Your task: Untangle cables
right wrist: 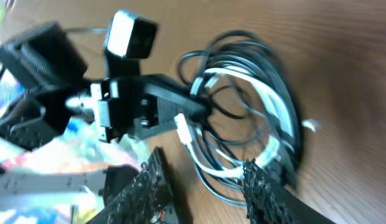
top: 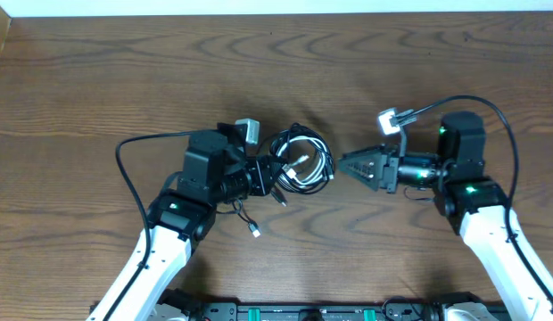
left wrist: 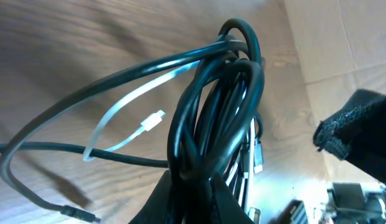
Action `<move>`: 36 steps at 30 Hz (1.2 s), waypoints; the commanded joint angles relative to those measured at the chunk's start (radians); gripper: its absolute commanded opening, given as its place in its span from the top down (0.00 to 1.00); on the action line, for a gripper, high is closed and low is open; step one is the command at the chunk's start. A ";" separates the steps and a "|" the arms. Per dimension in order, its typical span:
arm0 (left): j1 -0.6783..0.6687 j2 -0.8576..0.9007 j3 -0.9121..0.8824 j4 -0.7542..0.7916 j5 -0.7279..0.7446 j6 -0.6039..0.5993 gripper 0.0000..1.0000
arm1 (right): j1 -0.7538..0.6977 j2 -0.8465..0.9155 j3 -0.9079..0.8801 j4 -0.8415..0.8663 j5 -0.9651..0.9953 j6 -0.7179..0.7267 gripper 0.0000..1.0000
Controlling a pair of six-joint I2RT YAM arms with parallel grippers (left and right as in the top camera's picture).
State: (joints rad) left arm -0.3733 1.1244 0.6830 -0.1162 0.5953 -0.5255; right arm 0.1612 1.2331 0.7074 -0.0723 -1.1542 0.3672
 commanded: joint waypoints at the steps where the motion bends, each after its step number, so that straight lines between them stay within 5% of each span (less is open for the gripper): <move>1: -0.055 -0.001 0.005 0.005 0.003 -0.019 0.92 | 0.107 -0.003 -0.002 0.017 0.120 -0.027 0.61; 14: -0.117 -0.001 0.005 0.052 0.063 -0.018 0.92 | 0.232 -0.003 -0.002 0.022 0.389 0.021 0.61; 36: -0.117 -0.001 0.005 0.066 0.124 -0.009 0.92 | 0.261 -0.002 -0.002 0.113 0.370 0.105 0.66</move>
State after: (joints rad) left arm -0.4866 1.1244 0.6830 -0.0643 0.6575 -0.5465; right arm 0.4149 1.2331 0.7074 0.0288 -0.7879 0.4641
